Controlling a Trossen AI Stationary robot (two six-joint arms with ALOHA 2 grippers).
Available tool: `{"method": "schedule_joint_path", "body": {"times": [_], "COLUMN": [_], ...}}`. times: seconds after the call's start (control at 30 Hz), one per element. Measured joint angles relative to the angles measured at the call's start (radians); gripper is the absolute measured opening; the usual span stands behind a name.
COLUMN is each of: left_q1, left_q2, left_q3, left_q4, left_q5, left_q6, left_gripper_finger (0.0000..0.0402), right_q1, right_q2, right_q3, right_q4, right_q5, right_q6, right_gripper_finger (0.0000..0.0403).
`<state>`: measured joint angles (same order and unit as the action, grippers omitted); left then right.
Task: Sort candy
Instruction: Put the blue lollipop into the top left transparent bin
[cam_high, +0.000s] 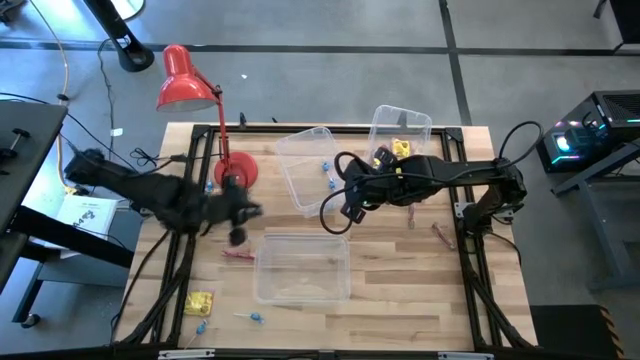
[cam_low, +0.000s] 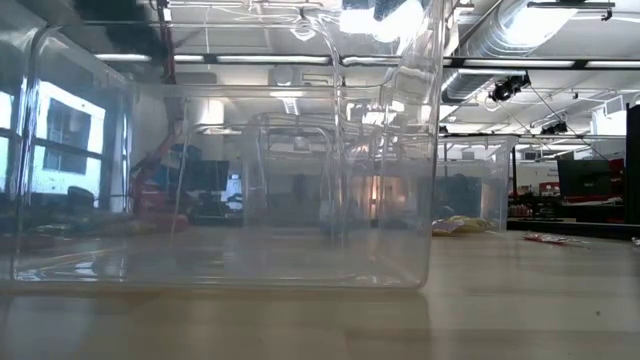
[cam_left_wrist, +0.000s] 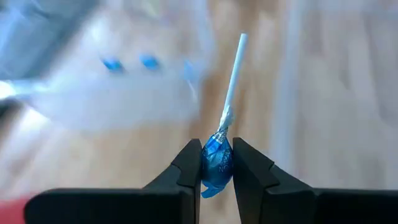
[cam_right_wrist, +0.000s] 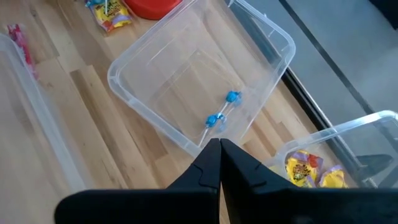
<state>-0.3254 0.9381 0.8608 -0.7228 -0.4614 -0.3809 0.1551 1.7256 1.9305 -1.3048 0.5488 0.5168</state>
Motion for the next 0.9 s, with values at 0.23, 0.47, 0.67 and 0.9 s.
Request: {"method": "schedule_joint_path", "body": {"times": [0.23,0.47,0.67,0.9], "left_q1": [0.285,0.451,0.477,0.465], "left_q2": [0.187,0.364,0.405,0.3], "left_q3": [0.0,0.047,0.117,0.228], "left_q4": [0.439,0.529,0.372,0.137], "left_q5": [0.03,0.088,0.218,0.495], "left_q6": [0.289,0.285,0.252,0.143], "left_gripper_finger": [0.0052,0.0136,0.0204,0.0237], "right_q1": [0.0,0.0,0.0,-0.005], "right_q2": [0.0,0.0,0.0,0.0], "right_q3": [0.0,0.0,0.0,0.0], "right_q4": [0.001,0.004,0.005,0.005], "right_q5": [0.001,0.001,0.03,0.053], "right_q6": [0.034,0.077,0.081,0.072], "right_gripper_finger": [0.0,0.0,0.0,0.0]}}
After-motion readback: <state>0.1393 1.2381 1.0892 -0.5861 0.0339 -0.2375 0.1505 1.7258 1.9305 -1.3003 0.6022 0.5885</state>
